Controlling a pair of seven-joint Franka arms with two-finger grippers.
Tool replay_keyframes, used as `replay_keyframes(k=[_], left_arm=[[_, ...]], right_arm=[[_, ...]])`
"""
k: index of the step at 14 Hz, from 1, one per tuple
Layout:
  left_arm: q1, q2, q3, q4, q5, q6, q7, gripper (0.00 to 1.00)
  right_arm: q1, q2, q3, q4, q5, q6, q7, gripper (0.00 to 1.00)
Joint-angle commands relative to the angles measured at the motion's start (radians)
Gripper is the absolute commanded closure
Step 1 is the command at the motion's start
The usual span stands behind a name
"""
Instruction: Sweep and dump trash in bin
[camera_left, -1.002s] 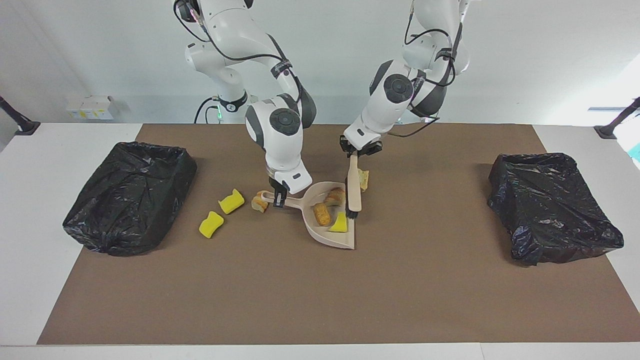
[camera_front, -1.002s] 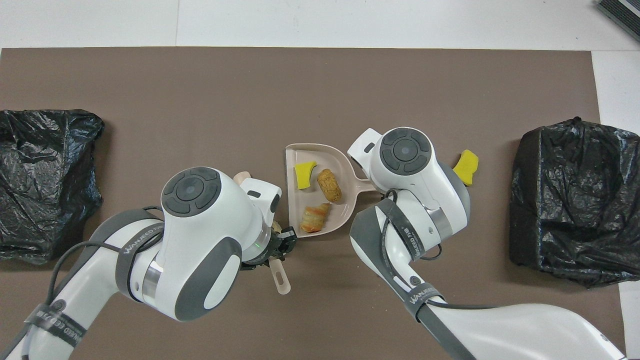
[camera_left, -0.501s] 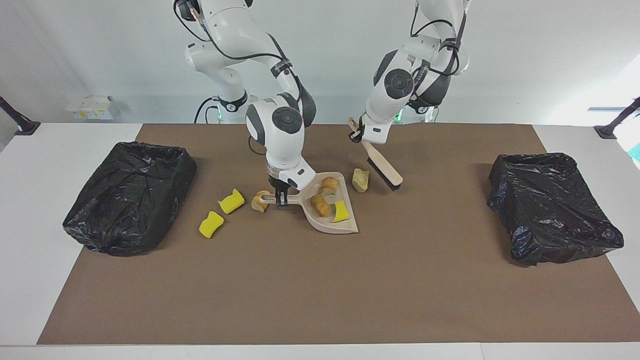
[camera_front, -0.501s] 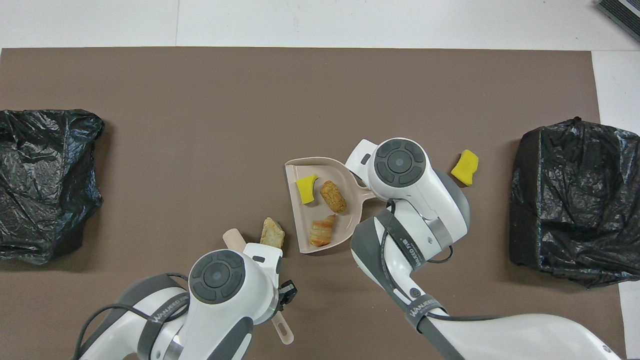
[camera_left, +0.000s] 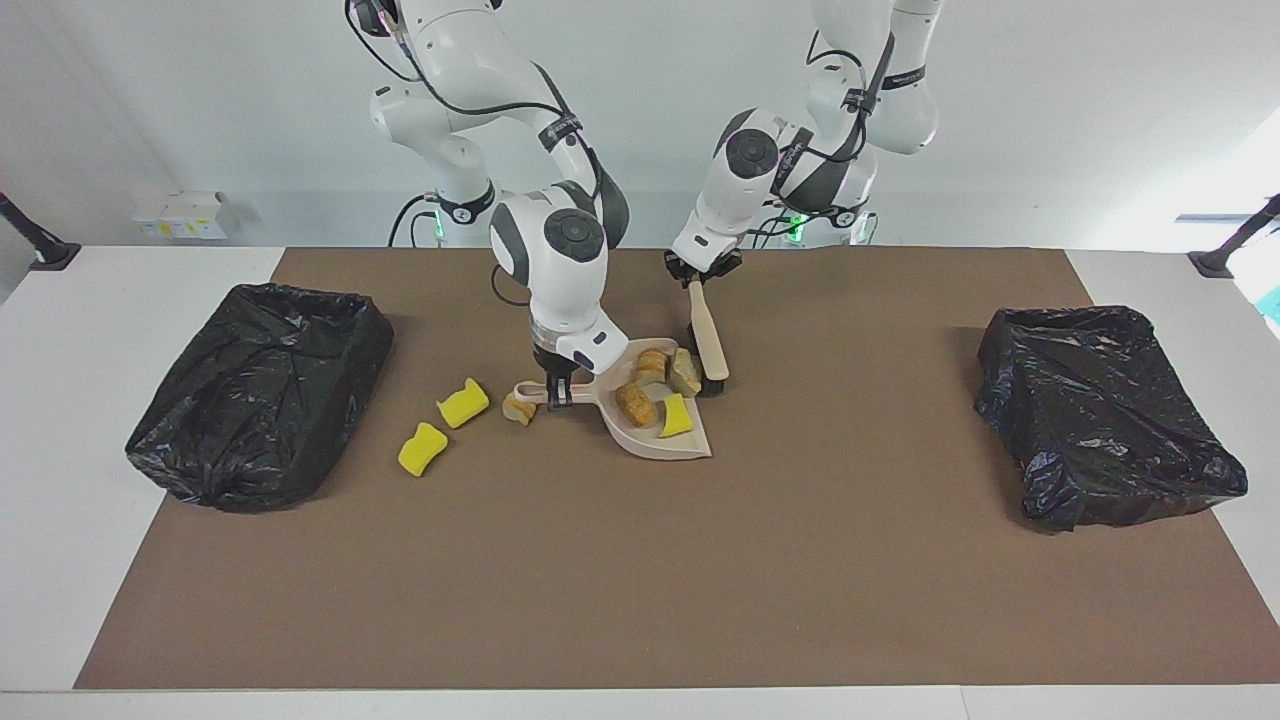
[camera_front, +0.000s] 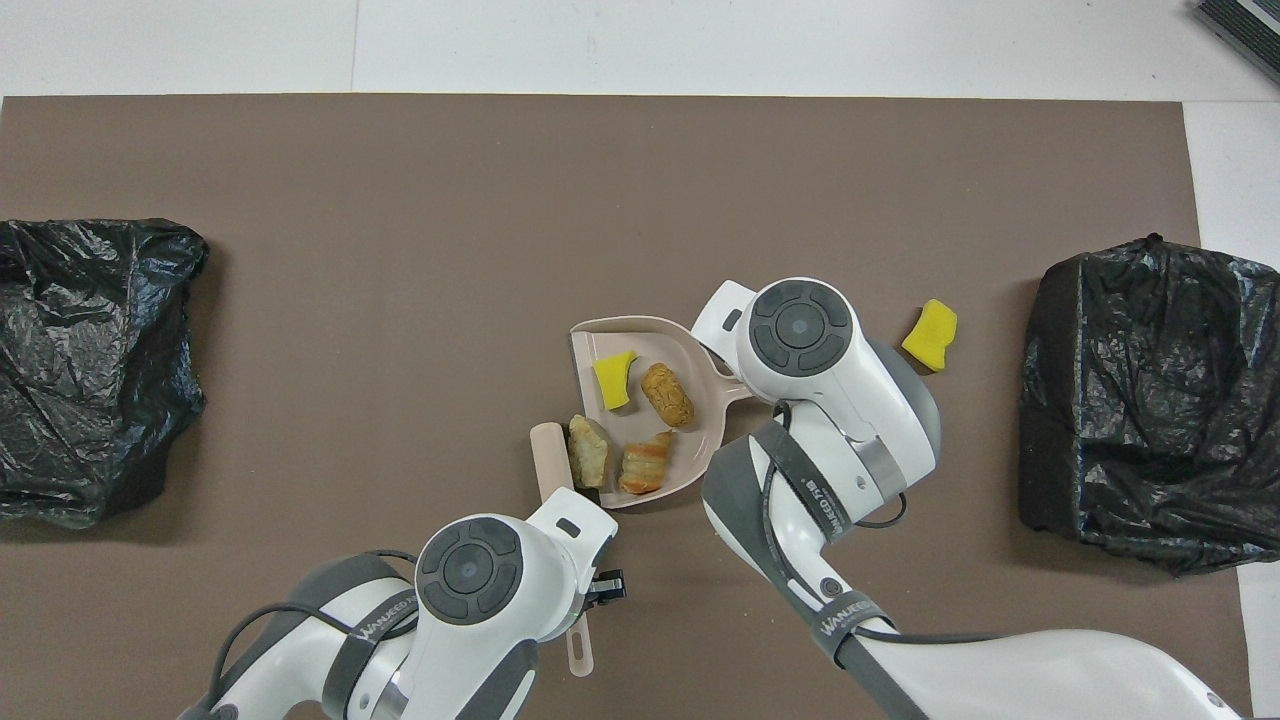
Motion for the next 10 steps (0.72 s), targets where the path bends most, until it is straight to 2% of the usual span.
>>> replay_keyframes(k=[1, 3, 6, 10], left_arm=[[-0.039, 0.047, 0.011, 0.084, -0.029, 0.005, 0.116, 1.0], [-0.037, 0.059, 0.014, 0.119, -0.029, -0.022, 0.103, 1.0], [-0.022, 0.009, 0.025, 0.142, -0.01, -0.114, 0.04, 1.0], [0.064, -0.073, 0.025, 0.237, 0.12, -0.321, -0.022, 1.0]], right_arm=[[-0.009, -0.021, 0.005, -0.035, -0.028, 0.005, -0.016, 1.0], [-0.012, -0.021, 0.005, -0.035, -0.026, 0.003, -0.015, 1.0], [-0.032, -0.041, 0.005, -0.026, -0.016, -0.007, -0.028, 1.0], [-0.067, -0.07, 0.005, -0.009, -0.008, -0.035, -0.033, 1.0]])
